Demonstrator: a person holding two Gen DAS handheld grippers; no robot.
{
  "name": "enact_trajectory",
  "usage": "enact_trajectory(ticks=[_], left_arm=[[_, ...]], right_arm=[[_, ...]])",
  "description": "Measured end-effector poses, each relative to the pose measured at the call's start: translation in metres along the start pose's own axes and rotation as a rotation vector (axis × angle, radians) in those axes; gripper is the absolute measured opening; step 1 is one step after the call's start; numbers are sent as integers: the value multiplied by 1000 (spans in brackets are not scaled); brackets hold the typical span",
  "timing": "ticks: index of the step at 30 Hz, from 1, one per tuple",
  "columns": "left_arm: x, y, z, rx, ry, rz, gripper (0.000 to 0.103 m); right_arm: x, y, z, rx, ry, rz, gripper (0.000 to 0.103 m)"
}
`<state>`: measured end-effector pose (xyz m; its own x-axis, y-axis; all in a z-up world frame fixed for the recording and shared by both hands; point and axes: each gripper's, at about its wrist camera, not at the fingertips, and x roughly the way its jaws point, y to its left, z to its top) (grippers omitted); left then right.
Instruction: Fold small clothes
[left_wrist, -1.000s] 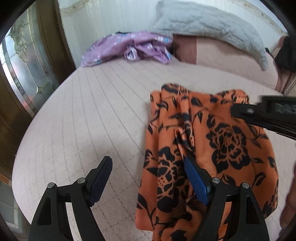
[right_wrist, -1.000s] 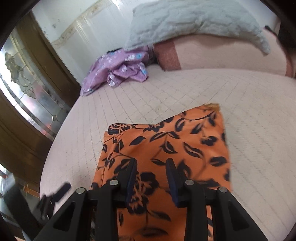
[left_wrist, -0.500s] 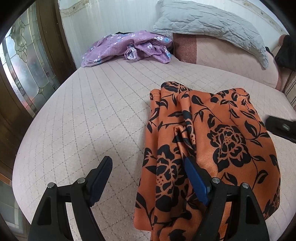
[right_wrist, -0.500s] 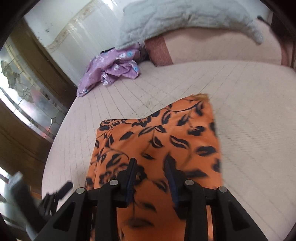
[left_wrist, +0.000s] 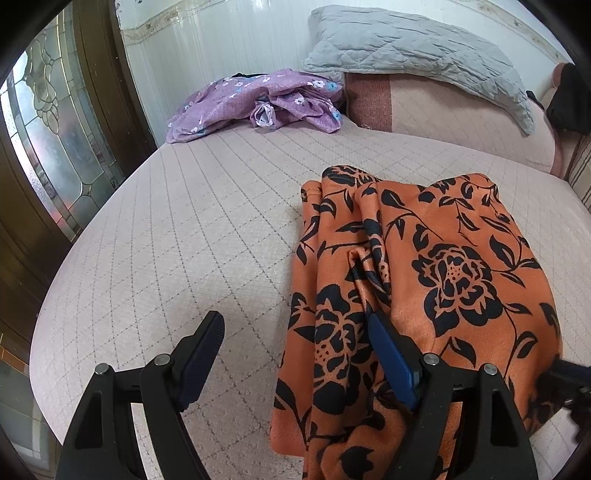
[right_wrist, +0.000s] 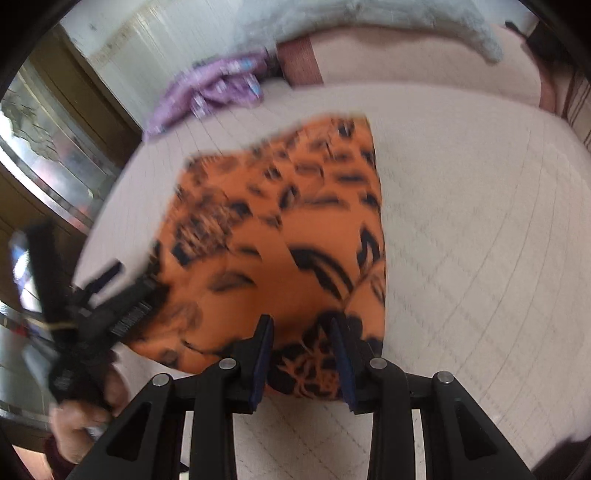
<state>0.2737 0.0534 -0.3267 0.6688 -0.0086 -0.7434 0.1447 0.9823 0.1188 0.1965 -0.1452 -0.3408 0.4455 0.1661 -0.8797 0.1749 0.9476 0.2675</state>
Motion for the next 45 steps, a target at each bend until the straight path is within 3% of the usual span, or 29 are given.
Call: enact_trajectory(ticks=[10, 15, 18, 27, 30, 38, 45], left_arm=[[-1, 5, 1, -5, 3, -10, 81], [0, 5, 0, 0, 2, -10, 81], [1, 5, 0, 1, -1, -8, 81], [-3, 7, 0, -6, -11, -20, 81], [-9, 8, 2, -9, -34, -30, 81], [-28, 4, 8, 7, -124, -56, 81], [-33, -2, 10, 26, -153, -75, 81]], right_arm=[[-27, -6, -2, 5, -73, -12, 36], [-7, -12, -4, 30, -2, -29, 37], [2, -14, -6, 39, -9, -24, 38], [-16, -21, -3, 55, -46, 56, 40], [-24, -23, -3, 64, -88, 70, 62], [-45, -27, 0, 67, -161, 96, 62], [-51, -35, -1, 95, -185, 120, 62]])
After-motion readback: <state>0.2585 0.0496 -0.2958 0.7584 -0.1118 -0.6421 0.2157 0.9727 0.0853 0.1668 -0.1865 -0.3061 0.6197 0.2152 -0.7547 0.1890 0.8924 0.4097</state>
